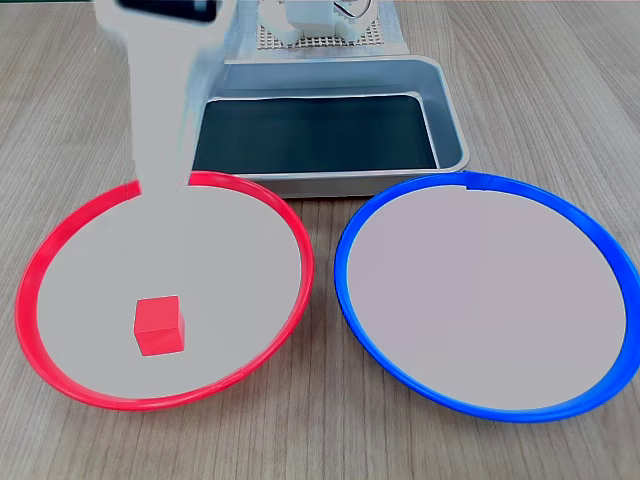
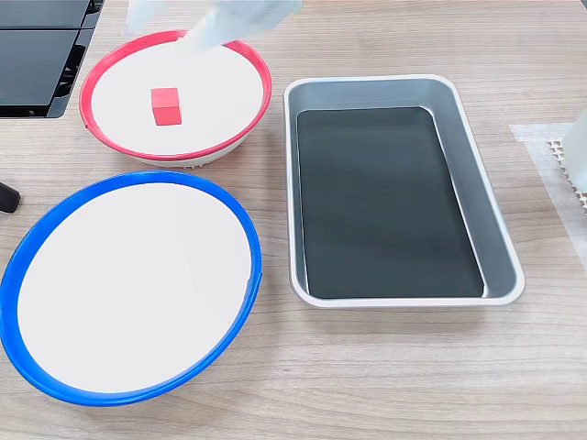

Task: Move a red block from tray to red dish

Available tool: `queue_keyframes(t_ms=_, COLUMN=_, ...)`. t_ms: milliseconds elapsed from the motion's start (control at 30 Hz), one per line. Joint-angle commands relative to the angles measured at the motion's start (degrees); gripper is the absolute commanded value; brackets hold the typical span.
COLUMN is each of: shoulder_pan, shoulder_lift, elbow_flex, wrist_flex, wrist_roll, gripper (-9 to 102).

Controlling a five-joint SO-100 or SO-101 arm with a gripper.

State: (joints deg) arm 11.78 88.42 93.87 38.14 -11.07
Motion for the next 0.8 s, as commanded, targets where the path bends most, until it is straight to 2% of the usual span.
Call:
queue_keyframes(t_ms=0, shoulder_pan=-2.5, shoulder_lift=20.9, elbow_flex=7.4, wrist_flex=2.3, wrist_roll=12.0, gripper=0)
queue_keyframes(t_ms=133, shoulder_pan=-6.6, shoulder_lift=44.3, elbow_flex=23.5, wrist_flex=10.0, wrist_roll=22.9, gripper=0)
queue_keyframes(t_ms=333, shoulder_pan=-10.3, shoulder_lift=73.7, elbow_flex=50.0, wrist_flex=20.8, wrist_roll=24.3, gripper=0)
queue_keyframes(t_ms=500, shoulder_pan=-9.2, shoulder_lift=88.7, elbow_flex=66.3, wrist_flex=20.8, wrist_roll=21.3, gripper=0)
queue_keyframes(t_ms=767, shoulder_pan=-6.7, shoulder_lift=96.7, elbow_flex=76.4, wrist_flex=18.5, wrist_roll=16.8, gripper=0)
